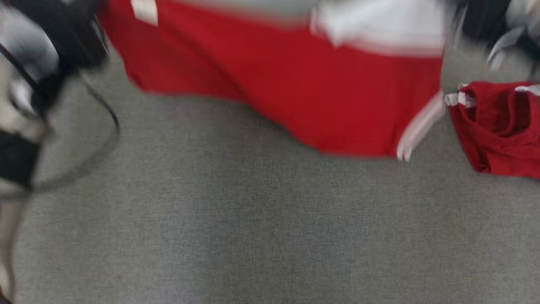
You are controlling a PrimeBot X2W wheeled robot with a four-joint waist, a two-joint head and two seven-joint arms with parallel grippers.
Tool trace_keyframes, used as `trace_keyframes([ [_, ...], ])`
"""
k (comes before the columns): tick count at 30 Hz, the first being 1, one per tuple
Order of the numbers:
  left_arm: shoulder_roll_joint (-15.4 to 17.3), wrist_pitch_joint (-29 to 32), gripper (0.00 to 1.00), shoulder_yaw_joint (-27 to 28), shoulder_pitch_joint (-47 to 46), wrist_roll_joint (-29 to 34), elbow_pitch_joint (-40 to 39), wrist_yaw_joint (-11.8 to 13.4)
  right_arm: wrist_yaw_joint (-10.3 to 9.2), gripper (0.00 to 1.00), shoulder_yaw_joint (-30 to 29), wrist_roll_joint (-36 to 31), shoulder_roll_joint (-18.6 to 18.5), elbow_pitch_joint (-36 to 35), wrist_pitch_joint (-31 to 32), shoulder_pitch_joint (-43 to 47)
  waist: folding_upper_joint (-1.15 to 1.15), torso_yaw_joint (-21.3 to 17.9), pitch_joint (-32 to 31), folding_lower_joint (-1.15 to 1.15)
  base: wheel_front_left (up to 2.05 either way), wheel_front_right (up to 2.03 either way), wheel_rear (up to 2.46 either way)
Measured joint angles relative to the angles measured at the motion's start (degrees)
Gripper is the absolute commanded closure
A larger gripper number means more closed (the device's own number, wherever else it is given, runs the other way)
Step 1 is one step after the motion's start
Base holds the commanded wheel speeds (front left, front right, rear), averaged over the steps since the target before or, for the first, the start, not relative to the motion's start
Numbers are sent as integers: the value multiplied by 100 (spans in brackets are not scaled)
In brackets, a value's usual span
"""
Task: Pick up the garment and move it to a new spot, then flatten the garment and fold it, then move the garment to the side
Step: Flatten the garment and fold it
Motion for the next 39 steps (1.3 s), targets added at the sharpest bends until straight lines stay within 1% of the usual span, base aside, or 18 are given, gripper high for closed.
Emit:
trace_keyframes([
  [1,3,42,100,101,-384,16,74,16,-116,100,-160,-30,60,169,-15,-427,0,-8,76,0,0,0,0],
  [2,-11,31,100,227,-789,47,137,100,-293,100,-352,-125,122,366,-134,-869,0,-16,155,0,0,0,0],
  [5,-43,-308,100,454,-1896,394,121,337,-684,100,-845,-649,146,657,-923,-2079,0,-33,394,1,0,0,0],
  [7,-167,-623,100,588,-2378,416,-52,422,-720,100,-1114,-659,158,455,-1406,-2464,-1,-31,555,-1,0,0,0],
  [9,-255,-822,100,588,-2487,514,-321,394,-600,100,-1104,-675,169,224,-1717,-2494,-1,-15,717,-2,0,0,0],
  [10,-303,-933,100,579,-2436,513,-375,383,-492,100,-1094,-671,190,178,-1885,-2399,-1,-2,800,-1,0,0,0],
  [12,-391,-1163,100,593,-2048,444,-348,336,-276,100,-1028,-633,254,126,-2160,-1935,0,35,942,0,0,0,0],
  [14,-374,-1282,100,524,-1319,342,-236,231,-104,100,-915,-508,349,92,-2349,-1139,1,94,1026,2,0,0,0],
  [15,-365,-1393,100,356,-115,148,-38,108,84,100,-733,-375,356,73,-2552,209,1,167,1025,2,0,0,0],
  [16,-360,-1411,100,296,171,143,15,83,112,100,-713,-338,324,68,-2616,565,1,183,994,1,0,0,0],
  [18,-350,-1501,100,232,567,135,125,75,113,100,-751,-166,257,52,-2802,1098,0,210,903,-1,0,0,0],
  [19,-313,-1600,100,234,957,76,162,41,165,100,-723,-96,200,11,-2880,1539,0,222,790,-1,0,0,0],
  [21,-299,-1633,100,221,1329,-57,247,35,172,100,-609,-92,155,-34,-2933,1926,0,217,656,-2,0,0,0],
  [23,-244,-1795,100,126,1688,-22,307,40,193,100,-504,-99,79,-131,-2962,2419,0,180,423,-2,0,0,0],
  [27,-319,-1919,100,-43,2085,38,230,35,230,100,-323,-99,-107,-337,-2969,3036,-1,130,97,-3,0,0,0],
  [31,-288,-2009,100,-129,2472,109,246,34,230,100,-327,-42,-258,-605,-3033,3526,-1,87,-234,-3,0,0,0],
  [36,-302,-2043,100,-223,3048,98,157,-3,201,100,-374,307,-439,-910,-3018,4253,-2,37,-655,-3,0,0,0],
  [39,-358,-2014,100,-388,3384,102,116,45,96,100,-385,419,-628,-1054,-2980,4800,-2,18,-911,-3,0,0,0],
])
